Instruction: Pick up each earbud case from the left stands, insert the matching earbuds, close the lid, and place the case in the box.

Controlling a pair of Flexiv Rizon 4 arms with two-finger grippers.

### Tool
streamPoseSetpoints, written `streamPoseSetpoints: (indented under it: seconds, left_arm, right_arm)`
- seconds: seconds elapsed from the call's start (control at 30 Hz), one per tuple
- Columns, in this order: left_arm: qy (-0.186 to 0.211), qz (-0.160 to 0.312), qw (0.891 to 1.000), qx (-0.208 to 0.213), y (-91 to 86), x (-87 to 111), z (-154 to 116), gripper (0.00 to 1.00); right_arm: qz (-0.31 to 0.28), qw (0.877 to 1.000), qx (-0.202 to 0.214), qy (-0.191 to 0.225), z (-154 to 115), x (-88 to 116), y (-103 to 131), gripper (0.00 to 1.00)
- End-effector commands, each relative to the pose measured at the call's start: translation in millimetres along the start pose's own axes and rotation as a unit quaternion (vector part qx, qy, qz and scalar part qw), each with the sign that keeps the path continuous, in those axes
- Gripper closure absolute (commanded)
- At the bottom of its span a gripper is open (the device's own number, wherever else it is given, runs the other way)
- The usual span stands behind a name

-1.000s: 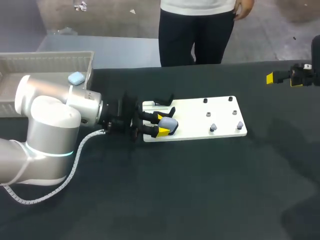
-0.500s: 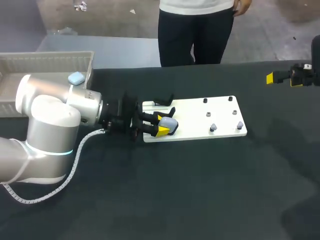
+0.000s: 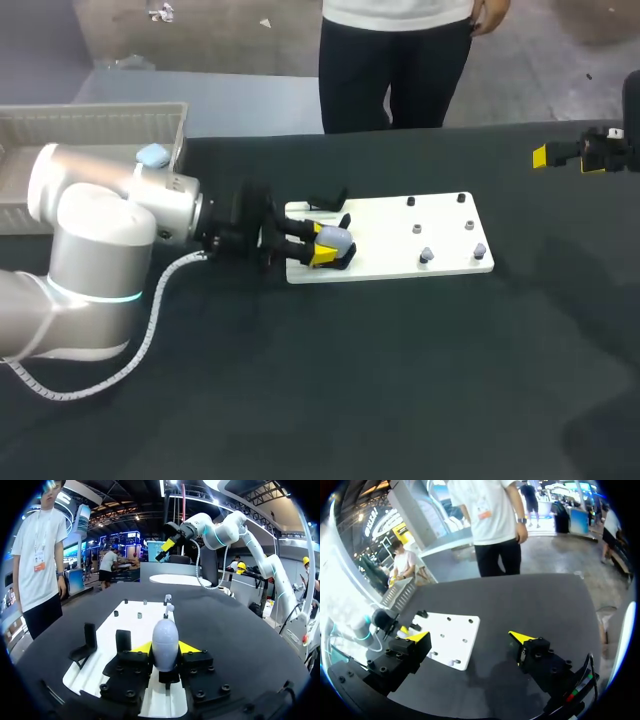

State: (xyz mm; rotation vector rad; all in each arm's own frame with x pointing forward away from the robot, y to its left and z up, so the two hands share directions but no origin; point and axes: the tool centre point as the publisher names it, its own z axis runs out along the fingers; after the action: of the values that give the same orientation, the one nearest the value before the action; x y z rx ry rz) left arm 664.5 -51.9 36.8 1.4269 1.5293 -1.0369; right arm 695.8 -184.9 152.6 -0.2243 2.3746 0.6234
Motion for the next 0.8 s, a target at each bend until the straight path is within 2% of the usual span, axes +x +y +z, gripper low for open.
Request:
streamPoseSetpoints:
  seconds: [0.03,0.3,0.43,0.8]
  left_arm:
    - [-0.009,-0.001,1.0,-0.009,-6.7,-8.3,-8,1.0]
    - [-0.016,0.001,1.0,-0.015,-6.7,-42.8,-9,1.0]
    - [-0.013,-0.002,1.0,-0.022,3.0,-58.9,0,1.0]
    - [-0.028,0.014,0.999,-0.034,19.3,-90.6,24,1.0]
  right_arm:
    - [0.0,1.0,-0.001,0.0,2,0,-1,0.0]
    - [0.0,1.0,-0.001,0.0,2,0,-1,0.0]
    - [-0.035,0.999,-0.009,0.01,10,5,14,0.0]
    - [-0.071,0.996,-0.043,0.043,27,18,65,0.0]
